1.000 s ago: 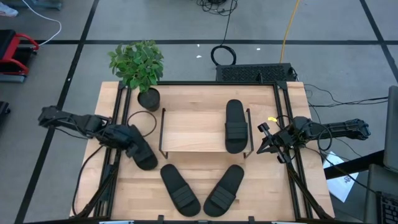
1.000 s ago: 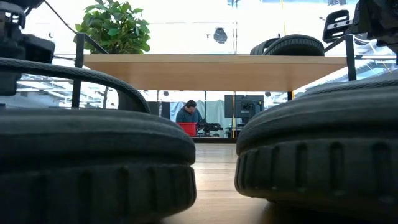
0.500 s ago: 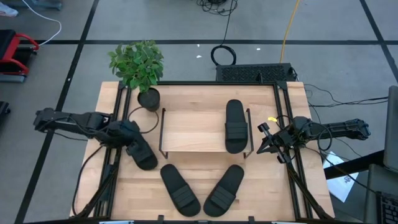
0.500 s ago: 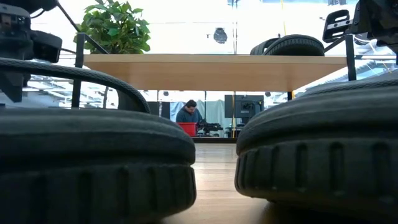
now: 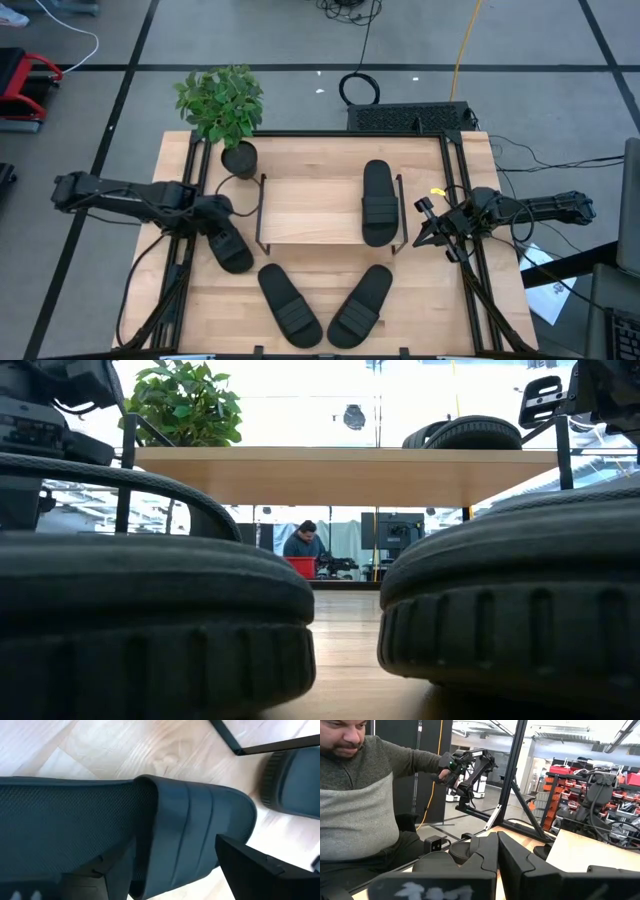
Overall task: Pick and place slides into the shelf
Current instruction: Put the top left black slide on the shelf
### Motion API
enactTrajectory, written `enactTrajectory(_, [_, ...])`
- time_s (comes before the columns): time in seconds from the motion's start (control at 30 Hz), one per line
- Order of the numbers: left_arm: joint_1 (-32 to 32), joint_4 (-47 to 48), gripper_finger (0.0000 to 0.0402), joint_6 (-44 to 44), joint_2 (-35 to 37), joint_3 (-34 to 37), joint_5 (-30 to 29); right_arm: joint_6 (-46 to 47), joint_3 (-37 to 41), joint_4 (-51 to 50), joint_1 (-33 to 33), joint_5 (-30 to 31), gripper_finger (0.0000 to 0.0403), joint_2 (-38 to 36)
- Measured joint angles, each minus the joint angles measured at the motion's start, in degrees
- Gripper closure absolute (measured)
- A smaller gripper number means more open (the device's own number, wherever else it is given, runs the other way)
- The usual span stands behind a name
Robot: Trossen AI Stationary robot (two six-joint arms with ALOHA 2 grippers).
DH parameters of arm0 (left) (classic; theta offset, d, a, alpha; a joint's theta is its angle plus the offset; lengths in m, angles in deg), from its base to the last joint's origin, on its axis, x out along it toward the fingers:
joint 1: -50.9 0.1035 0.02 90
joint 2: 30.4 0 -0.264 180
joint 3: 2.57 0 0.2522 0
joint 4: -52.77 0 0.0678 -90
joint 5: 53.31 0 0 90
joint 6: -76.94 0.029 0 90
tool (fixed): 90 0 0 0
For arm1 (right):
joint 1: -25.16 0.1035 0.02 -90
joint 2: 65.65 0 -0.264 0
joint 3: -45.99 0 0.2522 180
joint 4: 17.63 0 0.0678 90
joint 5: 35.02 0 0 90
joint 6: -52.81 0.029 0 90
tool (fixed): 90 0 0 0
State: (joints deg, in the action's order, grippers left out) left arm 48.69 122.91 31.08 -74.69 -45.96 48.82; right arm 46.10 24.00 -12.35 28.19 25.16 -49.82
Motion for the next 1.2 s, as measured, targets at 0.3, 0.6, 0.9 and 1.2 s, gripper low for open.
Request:
enactTrajectory(0.3, [-0.1,0.0,0.0133,4.7,-1.1,0.0,5.2,0.0,0.0,0.0,0.0,0.0,0.0403,0.0])
enactTrajectory(0.6, [-0.1,-1.3,0.0133,2.9,-1.1,1.5,5.4,0.0,0.0,0.0,0.0,0.0,0.0403,0.0])
enactTrajectory(0.9, [-0.1,-5.1,0.0133,1.7,-1.1,3.2,4.5,0.1,0.0,0.0,0.0,0.0,0.0403,0.0])
enactTrajectory(1.2, [-0.6,-10.1,0.0133,1.6,-1.5,6.1,5.5,0.1,0.0,0.0,0.0,0.0,0.0403,0.0])
